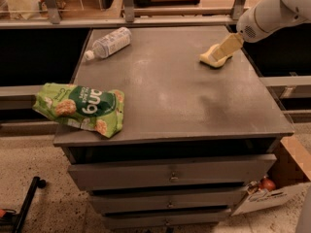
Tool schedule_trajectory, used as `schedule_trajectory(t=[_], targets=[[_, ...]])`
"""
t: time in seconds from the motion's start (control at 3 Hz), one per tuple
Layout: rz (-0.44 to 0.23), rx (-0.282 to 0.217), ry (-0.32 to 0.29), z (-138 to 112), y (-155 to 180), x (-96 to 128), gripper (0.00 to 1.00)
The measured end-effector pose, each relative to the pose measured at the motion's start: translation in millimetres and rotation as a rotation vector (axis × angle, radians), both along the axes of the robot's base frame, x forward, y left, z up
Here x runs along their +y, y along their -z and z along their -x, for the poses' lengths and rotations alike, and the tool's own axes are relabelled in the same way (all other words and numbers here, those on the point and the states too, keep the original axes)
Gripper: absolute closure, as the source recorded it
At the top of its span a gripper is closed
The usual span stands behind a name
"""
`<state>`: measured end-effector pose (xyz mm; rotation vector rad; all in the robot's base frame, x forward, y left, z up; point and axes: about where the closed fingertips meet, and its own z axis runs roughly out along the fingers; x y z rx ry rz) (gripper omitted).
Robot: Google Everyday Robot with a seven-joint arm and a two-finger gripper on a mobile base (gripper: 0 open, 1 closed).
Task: Move sponge near green rice chip bag
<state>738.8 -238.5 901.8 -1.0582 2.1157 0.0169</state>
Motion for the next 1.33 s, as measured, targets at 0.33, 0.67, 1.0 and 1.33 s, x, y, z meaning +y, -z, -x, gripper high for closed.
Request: schedule_trajectory(t=[0.33, 0.67, 1.0, 1.33], targets=[[0.002, -0.013, 0.01, -7.0, 13.6, 1.2, 0.0], [0.016, -0.003, 0.005, -13.2, 33.6, 4.9, 0.0], [0.027, 0.014, 0.016, -16.6, 51.4, 2.8, 0.0], [0.035, 0.027, 0.013, -18.3, 64.2, 4.1, 0.16]])
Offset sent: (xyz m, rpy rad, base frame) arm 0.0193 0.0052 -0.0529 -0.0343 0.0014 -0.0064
